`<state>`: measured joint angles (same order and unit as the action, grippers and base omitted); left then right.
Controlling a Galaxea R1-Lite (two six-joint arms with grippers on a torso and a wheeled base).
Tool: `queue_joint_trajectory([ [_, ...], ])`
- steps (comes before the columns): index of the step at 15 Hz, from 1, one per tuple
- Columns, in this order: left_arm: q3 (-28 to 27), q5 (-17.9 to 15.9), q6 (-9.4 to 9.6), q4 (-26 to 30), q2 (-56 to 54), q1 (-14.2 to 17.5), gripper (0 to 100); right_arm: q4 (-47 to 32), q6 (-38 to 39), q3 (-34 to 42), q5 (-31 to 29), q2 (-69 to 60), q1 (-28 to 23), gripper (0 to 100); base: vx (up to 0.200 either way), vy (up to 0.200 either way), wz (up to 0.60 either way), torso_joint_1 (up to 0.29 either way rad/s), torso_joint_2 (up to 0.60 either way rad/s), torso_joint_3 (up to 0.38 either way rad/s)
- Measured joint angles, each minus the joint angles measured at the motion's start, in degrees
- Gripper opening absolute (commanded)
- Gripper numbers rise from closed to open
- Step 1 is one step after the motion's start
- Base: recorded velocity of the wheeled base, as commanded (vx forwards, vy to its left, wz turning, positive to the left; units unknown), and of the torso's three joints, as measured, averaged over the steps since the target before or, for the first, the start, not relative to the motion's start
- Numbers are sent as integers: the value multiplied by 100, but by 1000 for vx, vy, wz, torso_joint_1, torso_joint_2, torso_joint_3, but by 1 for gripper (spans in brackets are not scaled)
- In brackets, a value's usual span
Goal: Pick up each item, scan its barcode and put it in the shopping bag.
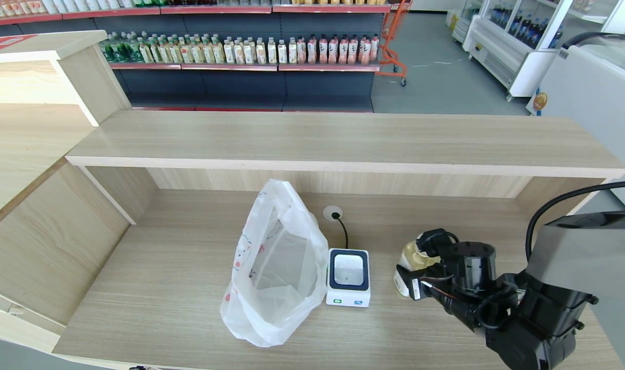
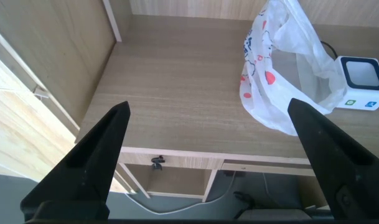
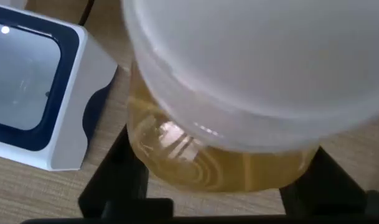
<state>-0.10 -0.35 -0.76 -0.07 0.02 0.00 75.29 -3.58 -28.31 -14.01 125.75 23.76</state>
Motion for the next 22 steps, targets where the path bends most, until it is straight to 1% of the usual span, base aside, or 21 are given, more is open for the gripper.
queue_joint_trajectory([
  [2, 0, 0, 0, 2, 0, 0, 100, 44, -121, -2, -2, 71, -65, 0, 0, 0, 0, 0, 0, 0],
  [5, 0, 0, -2, 0, 0, 0, 100, 113, -68, -2, 51, 168, -108, 0, 0, 0, 0, 0, 0, 0],
  [8, 0, 0, 0, 0, 0, 0, 100, -38, 296, 4, 430, 11, -124, 0, 0, 0, 0, 0, 0, 0],
  [9, 0, 0, 0, 0, 0, 0, 100, -300, 456, 2, 681, -172, -149, 0, 0, 0, 0, 0, 0, 0],
  [11, 0, 0, 0, 0, 0, 0, 100, -1104, 735, -63, 1387, -808, -282, 0, 0, 0, 0, 0, 0, 0],
  [12, 0, 2, 0, 0, 0, 0, 100, -1818, 908, -116, 1959, -1287, -391, 0, 0, 0, 0, 0, 0, 0],
  [13, 0, 0, -2, 0, 0, 0, 100, -2409, 1089, -190, 2634, -1759, -508, 0, 0, 0, 0, 0, 0, 0],
  [15, 0, 0, -2, 0, 0, 0, 100, -3218, 1453, -317, 4340, -2682, -797, 0, 0, 0, 0, 0, 0, 0],
  [16, 0, 2, 0, 0, 0, 0, 100, -3402, 1707, -358, 4885, -3049, -911, 0, 0, 0, 0, 0, 0, 0],
  [17, 0, 0, 0, 2, 0, 0, 100, -3457, 1954, -402, 5265, -3357, -959, 0, 0, 0, 0, 0, 0, 0],
  [19, 0, 2, 0, 0, 0, 0, 100, -3621, 2265, -430, 5791, -3867, -894, 0, 0, 0, 0, 0, 0, 0],
  [20, 0, 2, -2, 0, 0, 0, 100, -3725, 2324, -440, 5966, -4074, -806, 0, 0, 0, 0, 0, 0, 0],
  [22, 0, 2, -2, 0, 0, 0, 100, -4012, 2343, -402, 6081, -4454, -519, 0, 0, 0, 0, 0, 0, 0],
])
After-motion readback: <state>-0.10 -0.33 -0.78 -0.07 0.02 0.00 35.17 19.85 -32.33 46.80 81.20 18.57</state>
